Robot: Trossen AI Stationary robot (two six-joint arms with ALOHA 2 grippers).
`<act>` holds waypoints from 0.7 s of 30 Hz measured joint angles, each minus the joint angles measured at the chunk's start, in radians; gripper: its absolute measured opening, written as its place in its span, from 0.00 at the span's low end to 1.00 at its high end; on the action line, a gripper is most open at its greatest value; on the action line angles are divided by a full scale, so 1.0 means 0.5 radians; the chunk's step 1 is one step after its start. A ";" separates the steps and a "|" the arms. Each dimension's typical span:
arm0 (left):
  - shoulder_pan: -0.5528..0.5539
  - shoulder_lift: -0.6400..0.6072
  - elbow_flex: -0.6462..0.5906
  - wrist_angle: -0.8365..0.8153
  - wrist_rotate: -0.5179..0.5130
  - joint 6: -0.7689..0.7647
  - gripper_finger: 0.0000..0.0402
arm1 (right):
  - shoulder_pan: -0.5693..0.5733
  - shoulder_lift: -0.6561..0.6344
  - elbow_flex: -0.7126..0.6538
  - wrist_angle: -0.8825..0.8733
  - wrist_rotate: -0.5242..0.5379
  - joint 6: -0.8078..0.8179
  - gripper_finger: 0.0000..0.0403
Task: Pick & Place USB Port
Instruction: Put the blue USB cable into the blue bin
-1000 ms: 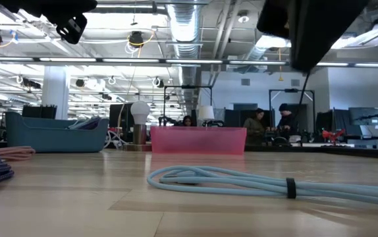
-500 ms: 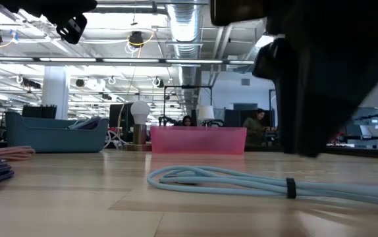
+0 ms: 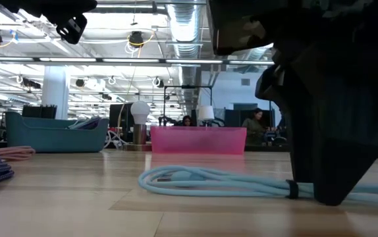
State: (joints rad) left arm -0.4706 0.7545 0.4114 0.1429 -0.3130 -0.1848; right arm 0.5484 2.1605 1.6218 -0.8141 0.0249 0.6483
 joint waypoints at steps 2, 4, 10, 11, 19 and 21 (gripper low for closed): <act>0.000 0.000 0.000 0.000 0.000 0.000 0.16 | 0.000 -0.001 0.000 0.006 -0.003 -0.001 0.27; 0.000 0.000 0.000 0.000 0.000 0.000 0.16 | 0.000 -0.002 0.000 0.006 -0.005 -0.002 0.21; 0.000 0.000 0.000 0.000 0.000 0.000 0.16 | 0.000 -0.010 0.000 0.007 -0.004 -0.008 0.02; 0.000 0.000 0.000 0.000 0.000 0.000 0.16 | 0.000 -0.010 0.000 0.006 -0.006 -0.007 0.03; 0.000 0.000 0.000 -0.001 0.000 0.000 0.16 | 0.001 -0.039 -0.002 -0.011 -0.013 -0.023 0.01; 0.000 0.000 0.000 -0.001 0.000 0.000 0.16 | 0.002 -0.081 -0.002 -0.023 -0.008 -0.033 0.01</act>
State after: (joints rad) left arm -0.4706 0.7547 0.4114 0.1425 -0.3130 -0.1849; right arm 0.5495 2.1200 1.6211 -0.8257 0.0210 0.6320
